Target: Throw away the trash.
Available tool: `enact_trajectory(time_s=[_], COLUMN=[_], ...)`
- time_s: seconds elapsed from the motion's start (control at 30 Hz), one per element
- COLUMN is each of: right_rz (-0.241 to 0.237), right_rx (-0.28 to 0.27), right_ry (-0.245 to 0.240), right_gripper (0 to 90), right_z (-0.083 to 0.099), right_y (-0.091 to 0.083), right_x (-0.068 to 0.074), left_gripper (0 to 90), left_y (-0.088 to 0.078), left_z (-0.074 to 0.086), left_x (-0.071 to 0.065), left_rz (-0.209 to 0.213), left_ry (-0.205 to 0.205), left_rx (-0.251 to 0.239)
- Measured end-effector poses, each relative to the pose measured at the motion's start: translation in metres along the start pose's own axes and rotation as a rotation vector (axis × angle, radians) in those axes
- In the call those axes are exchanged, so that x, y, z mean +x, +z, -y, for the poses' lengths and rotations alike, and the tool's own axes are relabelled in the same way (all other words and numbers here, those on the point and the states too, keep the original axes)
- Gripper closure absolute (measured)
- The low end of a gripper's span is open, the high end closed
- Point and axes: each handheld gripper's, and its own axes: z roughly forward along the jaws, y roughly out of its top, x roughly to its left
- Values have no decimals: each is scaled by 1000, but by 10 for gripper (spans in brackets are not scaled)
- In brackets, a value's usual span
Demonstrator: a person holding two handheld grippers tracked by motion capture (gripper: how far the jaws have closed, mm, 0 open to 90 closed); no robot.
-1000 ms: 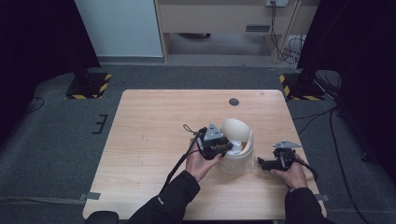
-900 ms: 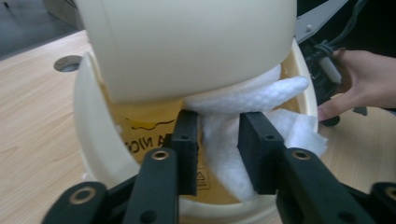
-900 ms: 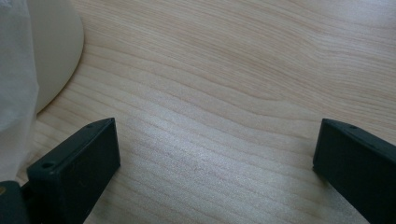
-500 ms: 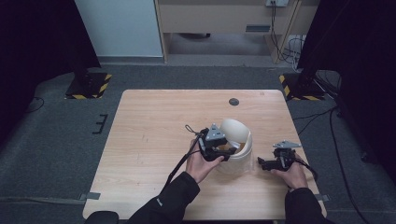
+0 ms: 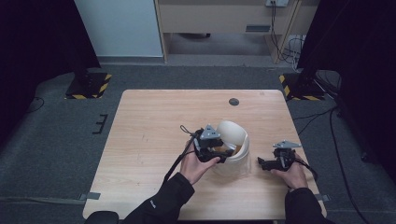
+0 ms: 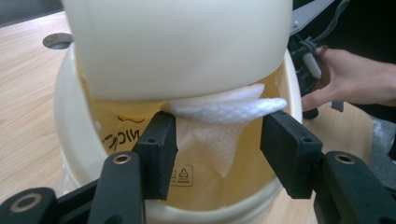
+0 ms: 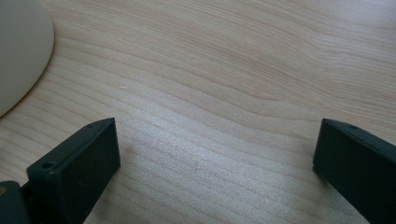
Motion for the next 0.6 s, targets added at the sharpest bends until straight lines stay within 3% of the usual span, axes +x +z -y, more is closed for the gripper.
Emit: enact_trajectory(time_s=[0.17, 0.4, 0.6], right_rz=[0, 0, 1], right_rx=[0, 0, -2], right_ry=[0, -1, -4], right_gripper=[7, 7, 7], right_z=[0, 0, 0], right_y=[0, 0, 0], right_x=[0, 0, 0], left_gripper=[498, 382, 335], left_y=[-8, -17, -30], left_z=[-1, 0, 0], left_x=[-2, -4, -7], left_rz=[-15, -22, -11], left_ry=[6, 10, 15], left_rx=[7, -12, -35])
